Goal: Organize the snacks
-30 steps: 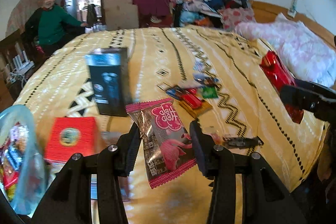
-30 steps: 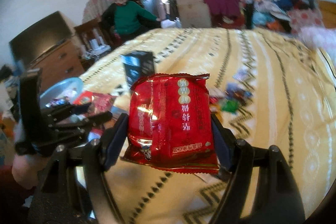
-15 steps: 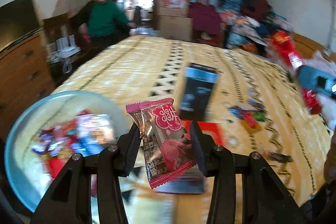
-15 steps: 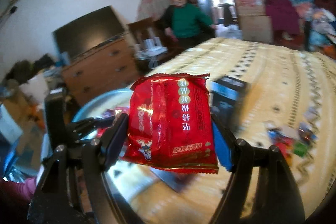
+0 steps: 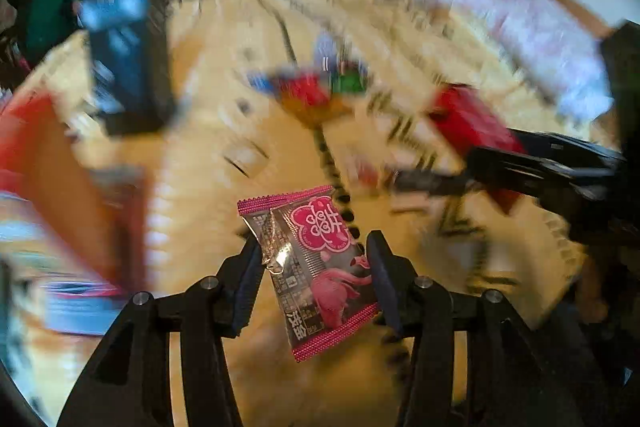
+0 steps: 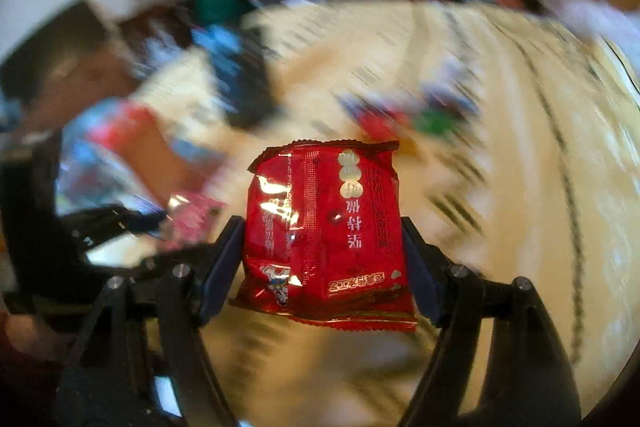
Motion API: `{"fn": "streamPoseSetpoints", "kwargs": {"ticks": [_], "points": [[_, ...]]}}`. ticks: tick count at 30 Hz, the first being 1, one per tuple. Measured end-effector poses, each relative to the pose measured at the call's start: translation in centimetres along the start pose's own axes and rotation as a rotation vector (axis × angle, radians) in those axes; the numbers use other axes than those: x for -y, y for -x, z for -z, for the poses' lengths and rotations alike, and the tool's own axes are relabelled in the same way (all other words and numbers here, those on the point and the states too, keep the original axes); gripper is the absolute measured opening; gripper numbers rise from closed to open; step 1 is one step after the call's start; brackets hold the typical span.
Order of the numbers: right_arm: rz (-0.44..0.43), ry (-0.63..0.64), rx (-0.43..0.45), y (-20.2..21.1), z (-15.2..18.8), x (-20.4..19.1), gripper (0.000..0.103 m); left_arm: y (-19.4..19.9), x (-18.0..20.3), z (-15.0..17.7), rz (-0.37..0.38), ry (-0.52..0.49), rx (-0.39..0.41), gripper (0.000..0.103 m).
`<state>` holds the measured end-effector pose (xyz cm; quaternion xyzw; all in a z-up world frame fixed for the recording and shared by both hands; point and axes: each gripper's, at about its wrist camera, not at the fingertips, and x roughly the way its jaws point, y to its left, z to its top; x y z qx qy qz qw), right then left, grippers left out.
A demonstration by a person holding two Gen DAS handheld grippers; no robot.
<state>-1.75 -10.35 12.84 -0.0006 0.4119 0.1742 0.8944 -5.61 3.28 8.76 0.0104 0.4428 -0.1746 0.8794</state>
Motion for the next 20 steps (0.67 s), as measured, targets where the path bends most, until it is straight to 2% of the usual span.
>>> {"fn": "streamPoseSetpoints", "kwargs": {"ticks": [2, 3, 4, 5, 6, 7, 8, 9, 11, 14, 17, 20], "points": [[0.026, -0.031, -0.039, -2.4, 1.4, 3.2, 0.075, -5.1, -0.4, -0.3, -0.11, 0.019, -0.051, 0.053], [0.036, -0.031, -0.054, -3.6, 1.7, 4.0, 0.075, -6.7, -0.8, -0.3, -0.131, 0.039, -0.086, 0.056], [0.065, -0.032, -0.07, -5.0, 2.3, 5.0, 0.076, -8.6, -1.4, -0.2, -0.144, 0.07, -0.114, 0.063], [0.071, -0.034, -0.078, -6.0, 2.7, 5.6, 0.076, -8.9, -1.4, -0.1, -0.152, 0.062, -0.08, 0.072], [0.069, -0.035, -0.087, -6.7, 3.1, 5.8, 0.077, -9.1, -1.1, -0.2, -0.167, 0.048, -0.067, 0.077], [0.07, -0.035, -0.089, -7.5, 3.5, 6.2, 0.077, -9.4, -0.7, -0.2, -0.169, 0.048, -0.071, 0.092], [0.067, -0.03, -0.076, -7.8, 3.8, 6.2, 0.085, -9.7, -0.3, -0.1, -0.154, 0.046, -0.078, 0.103], [0.056, -0.025, -0.074, -8.3, 4.3, 6.2, 0.102, -10.0, 0.4, -0.3, -0.176, 0.024, -0.074, 0.103], [0.049, -0.027, -0.084, -8.9, 5.3, 6.2, 0.103, -10.3, 0.9, -0.6, -0.201, -0.01, -0.059, 0.103], [0.036, -0.039, -0.069, -8.5, 5.6, 6.3, 0.103, -10.3, 0.3, -0.3, -0.171, 0.018, -0.05, 0.103], [0.0, -0.068, -0.053, -7.9, 5.9, 7.1, 0.103, -10.4, 0.0, -0.3, -0.162, 0.02, -0.04, 0.103], [0.003, -0.066, -0.049, -7.6, 6.1, 7.1, 0.103, -10.2, 0.5, 0.4, -0.17, 0.016, -0.03, 0.103]]}}
